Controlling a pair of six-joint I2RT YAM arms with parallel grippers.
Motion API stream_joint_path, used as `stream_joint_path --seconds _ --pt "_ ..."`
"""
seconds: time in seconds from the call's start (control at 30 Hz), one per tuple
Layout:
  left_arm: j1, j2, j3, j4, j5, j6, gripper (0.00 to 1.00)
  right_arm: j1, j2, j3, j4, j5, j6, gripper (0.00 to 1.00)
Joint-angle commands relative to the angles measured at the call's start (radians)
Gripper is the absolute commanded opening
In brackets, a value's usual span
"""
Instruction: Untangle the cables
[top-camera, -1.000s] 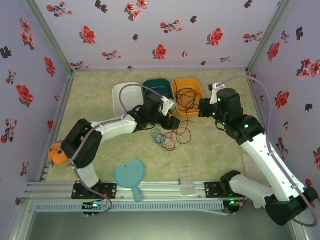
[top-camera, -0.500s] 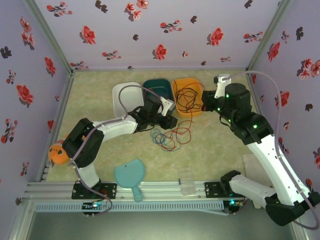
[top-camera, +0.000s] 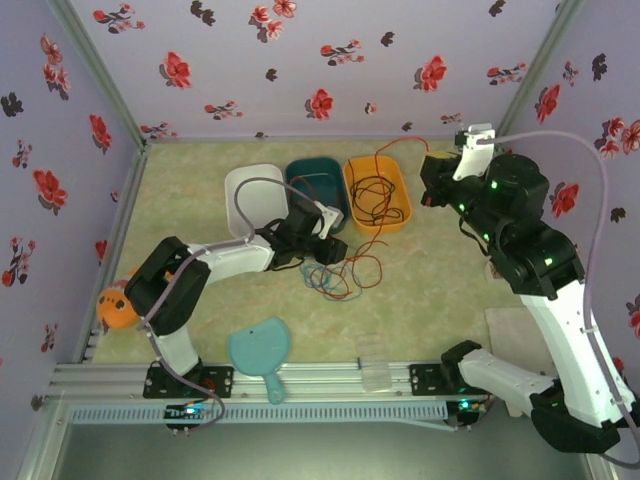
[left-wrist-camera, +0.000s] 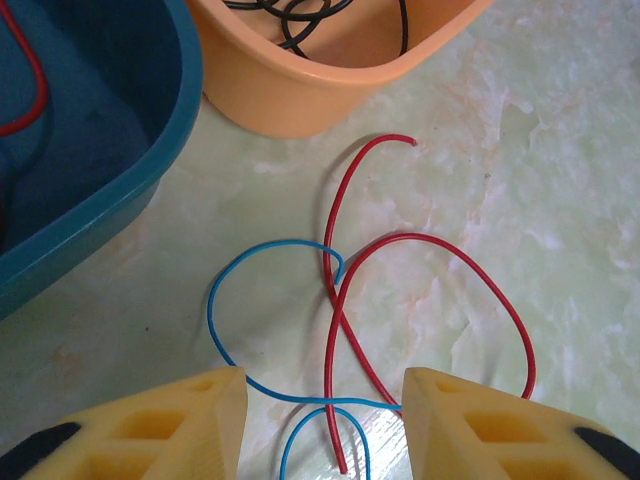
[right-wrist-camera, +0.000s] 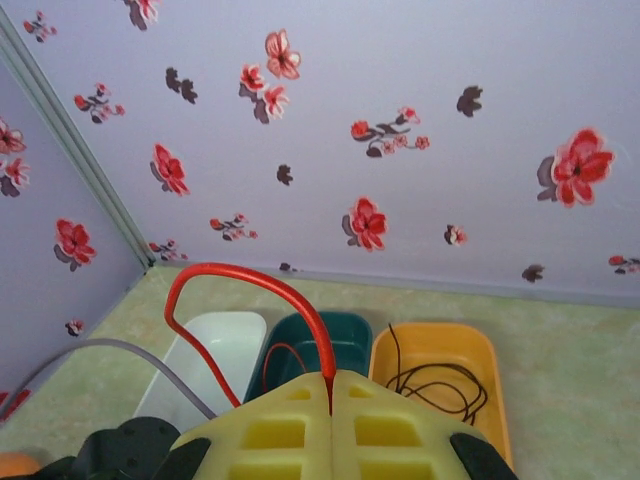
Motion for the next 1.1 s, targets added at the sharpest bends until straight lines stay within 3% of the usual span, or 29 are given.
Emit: stream_joint_path --seconds 0.0,0.17,0.37,0.5,0.7,0.87,1.07 --pt "0.006 0.019 -0.011 0.0 -0.024 -0.018 0.45 0.009 0.001 0.056 -0.008 0.002 -0.034 0.0" --pt "0.007 0.021 -0.018 -0.003 -0.035 -0.018 0.45 0.009 -0.001 0.111 -0.018 0.009 -0.058 0.0" --pt "0.015 -0.012 -0.043 0.004 -0.068 -0.037 0.52 0.009 -0.004 0.134 -0.026 0.03 -0.077 0.0" --pt "0.032 -0.069 -0.087 0.051 -0.091 -0.084 0.68 0.009 -0.003 0.133 -0.03 0.037 -0.081 0.0" --pt "0.061 -0.165 -0.119 0.061 -0.106 -0.113 0.78 0.009 0.008 0.131 -0.034 0.038 -0.08 0.0" --pt "0.074 -0.237 -0.111 0.028 -0.097 -0.106 1.0 0.009 0.025 0.149 -0.041 0.044 -0.092 0.0" --pt "0.073 -0.324 -0.148 0.167 0.012 -0.016 0.98 0.009 0.049 0.162 -0.042 0.054 -0.097 0.0"
